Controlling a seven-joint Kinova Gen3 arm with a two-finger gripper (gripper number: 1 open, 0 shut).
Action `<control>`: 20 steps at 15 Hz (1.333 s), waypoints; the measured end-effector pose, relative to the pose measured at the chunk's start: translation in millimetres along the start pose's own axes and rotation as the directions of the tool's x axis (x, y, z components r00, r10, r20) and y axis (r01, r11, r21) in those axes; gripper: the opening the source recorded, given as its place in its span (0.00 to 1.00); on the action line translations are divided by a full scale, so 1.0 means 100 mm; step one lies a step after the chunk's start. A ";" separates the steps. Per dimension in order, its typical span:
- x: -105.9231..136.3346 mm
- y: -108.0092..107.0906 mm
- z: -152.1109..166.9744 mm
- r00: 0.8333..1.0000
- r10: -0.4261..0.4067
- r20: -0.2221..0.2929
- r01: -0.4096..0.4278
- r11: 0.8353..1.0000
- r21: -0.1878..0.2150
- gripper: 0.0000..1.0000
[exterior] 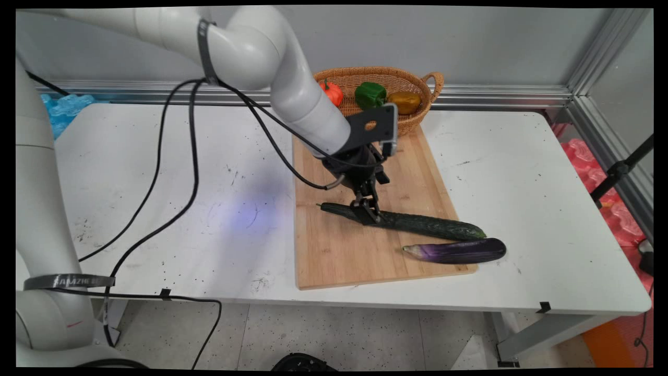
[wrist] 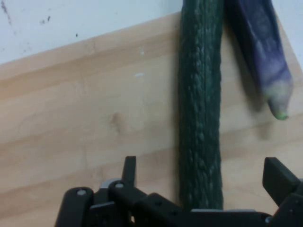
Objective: Pick up the cucumber from the cutting board
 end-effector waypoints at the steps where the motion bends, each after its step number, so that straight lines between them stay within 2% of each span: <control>1: 0.00 -0.01 0.07 1.000 0.007 -0.005 -0.007 1.000 0.004 1.00; 6: -0.02 -0.02 0.31 0.999 0.025 -0.021 -0.024 1.000 0.009 1.00; 19: -0.05 -0.06 0.62 0.998 -0.050 -0.031 0.050 0.999 -0.021 1.00; 20: -0.06 -0.06 0.64 0.998 -0.056 -0.030 0.055 0.998 -0.026 0.00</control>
